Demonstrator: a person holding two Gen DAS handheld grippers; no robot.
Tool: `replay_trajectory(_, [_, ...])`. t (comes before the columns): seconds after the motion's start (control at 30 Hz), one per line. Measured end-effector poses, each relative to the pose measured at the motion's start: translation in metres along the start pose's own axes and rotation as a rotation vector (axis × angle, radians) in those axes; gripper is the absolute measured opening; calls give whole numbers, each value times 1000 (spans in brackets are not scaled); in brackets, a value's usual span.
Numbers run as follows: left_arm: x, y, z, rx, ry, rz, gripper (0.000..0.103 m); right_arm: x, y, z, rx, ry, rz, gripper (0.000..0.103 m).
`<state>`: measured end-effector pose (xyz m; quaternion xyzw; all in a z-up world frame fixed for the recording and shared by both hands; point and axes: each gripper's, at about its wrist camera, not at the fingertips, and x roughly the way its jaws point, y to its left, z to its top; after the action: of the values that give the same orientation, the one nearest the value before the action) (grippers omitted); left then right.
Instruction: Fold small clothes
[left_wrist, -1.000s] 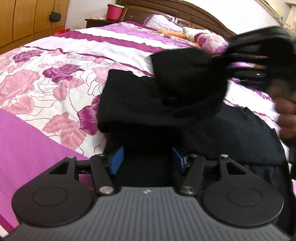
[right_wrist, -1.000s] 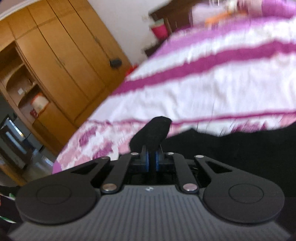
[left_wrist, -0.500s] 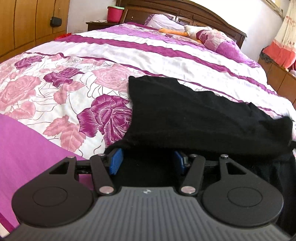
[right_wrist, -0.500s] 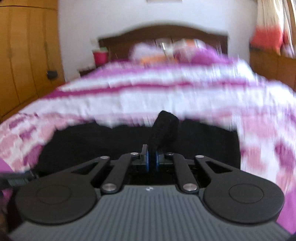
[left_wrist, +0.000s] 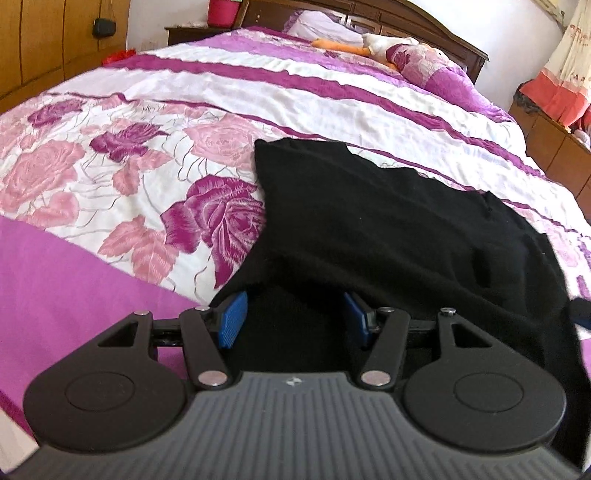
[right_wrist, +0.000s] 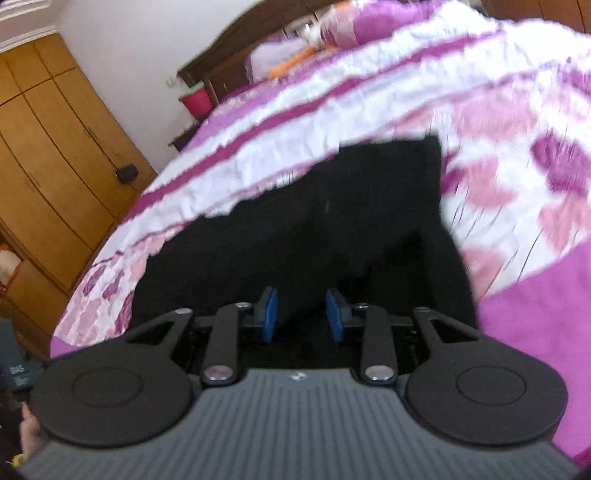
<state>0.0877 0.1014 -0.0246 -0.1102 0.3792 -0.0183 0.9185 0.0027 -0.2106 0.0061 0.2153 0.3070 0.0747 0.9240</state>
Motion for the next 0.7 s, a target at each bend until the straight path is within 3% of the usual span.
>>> replay_trajectory(0.13, [-18,9,0,-23,10,-5,63,7,1,12,-49,-31,-40,35])
replay_trajectory(0.4, [-50,9,12,8,-21,12,63,71,-15,32,-141,3,-81,35])
replay_trajectory(0.6, [-28,-16,42,50,-104,-60,63,96,-18,32,-118,84,44,34])
replay_trajectory(0.63, [-19,-20,47,48,-108,-77,63,97,-17,32,-113,86,50,31])
replay_trajectory(0.67, [-8,-23,51,45,-110,-96,63,98,-17,33,-102,87,58,14])
replay_trajectory(0.7, [1,-26,53,46,-110,-108,63,97,-16,34,-90,85,68,11])
